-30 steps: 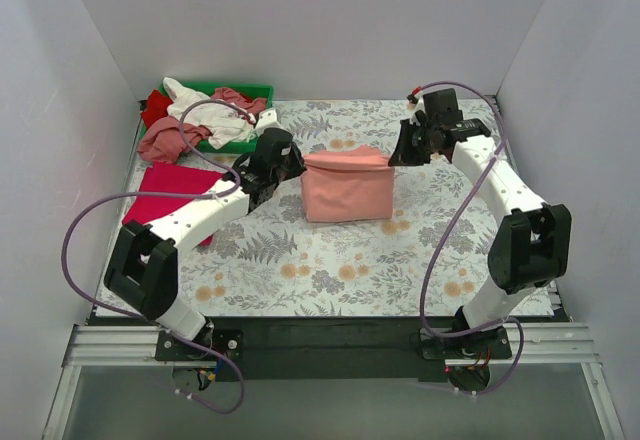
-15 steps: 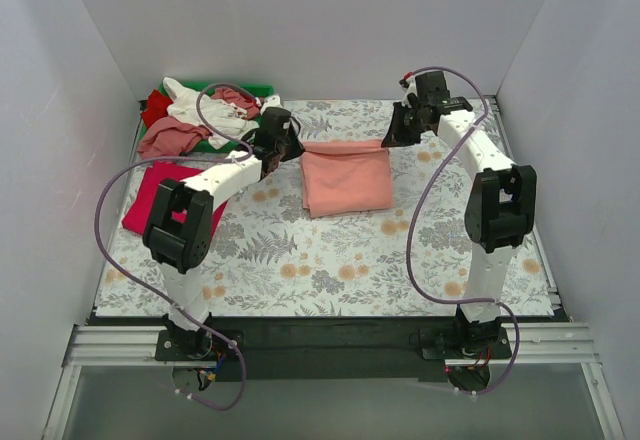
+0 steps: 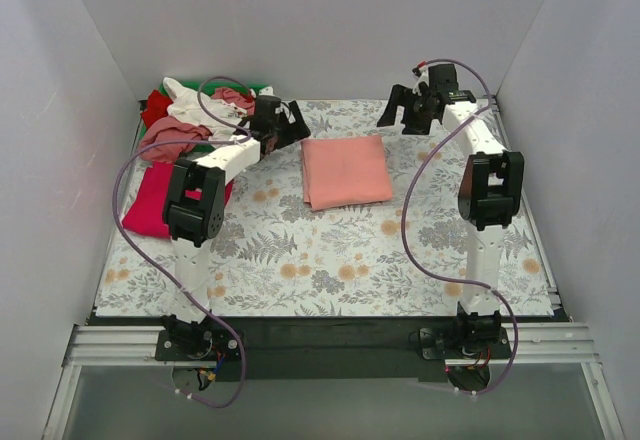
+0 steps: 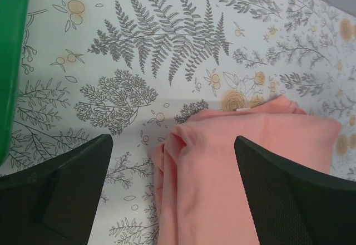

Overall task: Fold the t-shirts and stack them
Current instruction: Fold the tshirt

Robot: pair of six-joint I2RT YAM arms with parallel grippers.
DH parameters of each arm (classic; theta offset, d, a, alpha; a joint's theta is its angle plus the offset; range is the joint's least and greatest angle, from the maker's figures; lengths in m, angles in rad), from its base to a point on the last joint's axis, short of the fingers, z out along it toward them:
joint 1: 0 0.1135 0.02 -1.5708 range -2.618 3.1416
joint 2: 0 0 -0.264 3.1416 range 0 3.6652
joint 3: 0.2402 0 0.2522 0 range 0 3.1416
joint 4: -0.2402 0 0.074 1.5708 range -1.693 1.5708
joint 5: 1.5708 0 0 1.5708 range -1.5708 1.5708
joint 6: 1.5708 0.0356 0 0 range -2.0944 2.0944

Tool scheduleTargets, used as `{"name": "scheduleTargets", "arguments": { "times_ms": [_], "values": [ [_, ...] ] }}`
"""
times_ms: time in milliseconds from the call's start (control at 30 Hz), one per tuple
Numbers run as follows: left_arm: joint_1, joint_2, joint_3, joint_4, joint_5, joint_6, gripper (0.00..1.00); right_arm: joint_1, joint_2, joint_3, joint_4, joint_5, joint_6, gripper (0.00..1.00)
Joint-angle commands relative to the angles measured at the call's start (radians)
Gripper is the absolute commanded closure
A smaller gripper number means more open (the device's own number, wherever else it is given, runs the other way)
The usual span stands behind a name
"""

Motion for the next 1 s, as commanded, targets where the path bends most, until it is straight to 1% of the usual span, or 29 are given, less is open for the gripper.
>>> {"name": "scheduleTargets", "arguments": {
  "times_ms": [0, 33, 67, 100, 133, 167, 233, 267, 367, 500, 633, 767, 800, 867, 967],
  "values": [
    [0.002, -0.090, 0.021, 0.024, 0.112, -0.015, 0.09, -0.003, -0.113, -0.027, 0.068, -0.059, -0.023, 0.02],
    [-0.001, -0.116, -0.017, 0.037, 0.136, -0.023, 0.09, -0.003, -0.142, -0.116, 0.119, -0.076, -0.023, 0.02],
    [-0.006, -0.125, -0.034, 0.047, 0.191, -0.035, 0.09, 0.001, -0.200, -0.173, 0.145, -0.087, -0.018, 0.02],
    [-0.009, -0.135, -0.053, 0.062, 0.212, -0.040, 0.08, 0.006, -0.228, -0.222, 0.180, -0.098, -0.003, 0.02],
    [-0.023, -0.147, -0.079, 0.065, 0.225, -0.043, 0.08, 0.012, -0.278, -0.326, 0.215, -0.121, 0.006, 0.02],
    [-0.030, -0.152, -0.090, 0.074, 0.242, -0.052, 0.08, 0.017, -0.298, -0.366, 0.284, -0.131, 0.017, 0.02],
    [-0.052, -0.159, -0.114, 0.090, 0.284, -0.058, 0.08, 0.024, -0.330, -0.452, 0.340, -0.160, 0.054, 0.02],
    [-0.058, -0.153, -0.117, 0.099, 0.288, -0.061, 0.08, 0.026, -0.329, -0.463, 0.381, -0.165, 0.066, 0.02],
    [-0.067, -0.120, -0.116, 0.099, 0.311, -0.081, 0.07, 0.032, -0.291, -0.480, 0.392, -0.193, 0.100, 0.02],
    [-0.075, -0.080, -0.133, 0.110, 0.408, -0.124, 0.07, 0.043, -0.265, -0.551, 0.412, -0.194, 0.106, 0.02],
    [-0.086, -0.061, -0.171, 0.110, 0.419, -0.130, 0.07, 0.059, -0.257, -0.632, 0.428, -0.196, 0.108, 0.02],
    [-0.089, -0.090, -0.263, 0.111, 0.417, -0.141, 0.06, 0.084, -0.291, -0.751, 0.434, -0.181, 0.091, 0.02],
    [-0.090, -0.124, -0.324, 0.110, 0.411, -0.143, 0.06, 0.095, -0.320, -0.805, 0.437, -0.167, 0.091, 0.02],
    [-0.092, -0.161, -0.388, 0.151, 0.396, -0.141, 0.06, 0.107, -0.353, -0.868, 0.447, -0.150, 0.089, 0.02],
    [-0.101, -0.248, -0.517, 0.156, 0.371, -0.143, 0.06, 0.136, -0.438, -1.000, 0.463, -0.112, 0.094, 0.02]
  ]
}}
